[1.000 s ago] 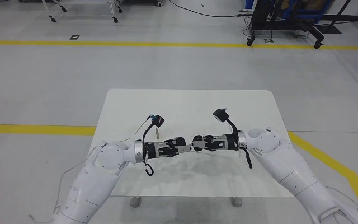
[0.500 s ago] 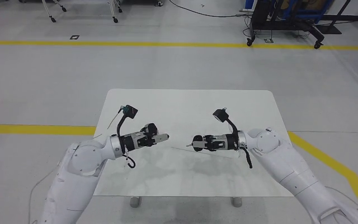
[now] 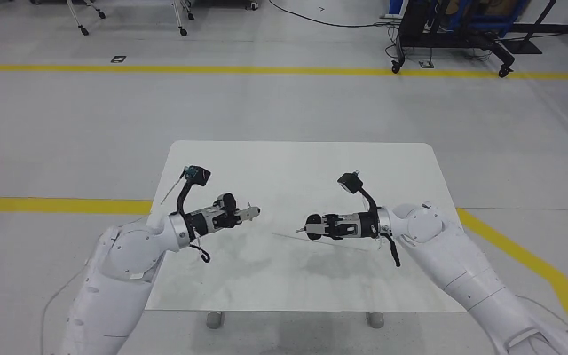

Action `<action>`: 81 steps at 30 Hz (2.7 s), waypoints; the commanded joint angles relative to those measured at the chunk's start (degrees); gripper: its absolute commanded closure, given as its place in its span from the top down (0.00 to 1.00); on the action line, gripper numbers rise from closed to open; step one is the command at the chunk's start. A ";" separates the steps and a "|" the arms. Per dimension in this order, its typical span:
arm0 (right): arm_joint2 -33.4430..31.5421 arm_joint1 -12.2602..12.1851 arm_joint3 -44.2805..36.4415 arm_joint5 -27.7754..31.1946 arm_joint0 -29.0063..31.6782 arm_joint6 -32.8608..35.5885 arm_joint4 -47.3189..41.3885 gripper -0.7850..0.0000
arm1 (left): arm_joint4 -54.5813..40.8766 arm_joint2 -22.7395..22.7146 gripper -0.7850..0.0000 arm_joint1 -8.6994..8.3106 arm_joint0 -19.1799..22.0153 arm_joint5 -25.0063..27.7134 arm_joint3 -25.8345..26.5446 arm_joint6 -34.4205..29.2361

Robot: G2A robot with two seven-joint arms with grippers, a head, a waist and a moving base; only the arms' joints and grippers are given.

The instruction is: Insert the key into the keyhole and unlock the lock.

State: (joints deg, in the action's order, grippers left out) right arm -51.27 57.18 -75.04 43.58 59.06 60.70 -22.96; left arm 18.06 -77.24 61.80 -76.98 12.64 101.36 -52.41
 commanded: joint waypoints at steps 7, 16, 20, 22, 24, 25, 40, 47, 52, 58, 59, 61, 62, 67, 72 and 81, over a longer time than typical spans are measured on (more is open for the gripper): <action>0.00 0.00 0.00 0.00 0.00 0.00 0.00 0.00 | 18.77 8.61 1.00 0.15 6.79 -13.63 0.36 -14.92; 0.00 0.00 0.00 0.00 0.00 0.00 0.00 0.00 | 21.75 20.71 1.00 3.63 20.53 -29.73 -12.58 -14.81; 0.00 0.00 0.00 0.00 0.00 0.00 0.00 0.00 | 20.51 26.04 0.91 5.86 26.44 -33.25 -19.55 -14.61; 0.00 0.00 0.00 0.00 0.00 0.00 0.00 0.00 | 20.94 28.76 0.84 6.99 29.67 -34.34 -24.45 -15.22; 0.00 0.00 0.00 0.00 0.00 0.00 0.00 0.00 | 20.02 30.99 0.76 8.22 32.38 -34.95 -28.72 -15.33; 0.00 0.00 0.00 0.00 0.00 0.00 0.00 0.00 | 19.63 31.96 0.62 8.80 33.57 -35.27 -30.59 -15.30; 0.00 0.00 0.00 0.00 0.00 0.00 0.00 0.00 | 16.26 38.17 0.39 13.95 40.93 -35.21 -44.88 -13.39; 0.00 0.00 0.00 0.00 0.00 0.00 0.00 0.00 | 15.01 38.67 0.00 15.07 41.76 -34.24 -47.57 -13.38; 0.00 0.00 0.00 0.00 0.00 0.00 0.00 0.00 | 15.32 38.80 0.00 15.42 42.12 -33.46 -47.93 -13.85; 0.00 0.00 0.00 0.00 0.00 0.00 0.00 0.00 | 16.05 38.67 0.00 15.49 42.09 -31.74 -47.83 -14.60; 0.00 0.00 0.00 0.00 0.00 0.00 0.00 0.00 | 16.35 38.63 0.00 15.45 42.03 -31.57 -47.81 -14.69; 0.00 0.00 0.00 0.00 0.00 0.00 0.00 0.00 | 16.45 38.44 0.00 15.37 41.88 -31.06 -47.72 -15.41; 0.00 0.00 0.00 0.00 0.00 0.00 0.00 0.00 | 16.66 38.33 0.00 15.33 41.83 -30.98 -47.72 -15.51; 0.00 0.00 0.00 0.00 0.00 0.00 0.00 0.00 | 17.53 38.23 0.00 15.22 41.61 -30.31 -47.61 -17.23; 0.00 0.00 0.00 0.00 0.00 0.00 0.00 0.00 | 17.59 38.09 0.14 15.31 41.62 -29.56 -47.75 -18.54; 0.00 0.00 0.00 0.00 0.00 0.00 0.00 0.00 | 18.35 38.04 0.10 15.61 41.48 -29.55 -46.74 -19.07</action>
State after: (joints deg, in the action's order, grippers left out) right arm -51.27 57.18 -75.04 43.58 59.06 60.70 -22.96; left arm 36.19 -39.17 77.40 -35.54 -16.93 54.49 -71.43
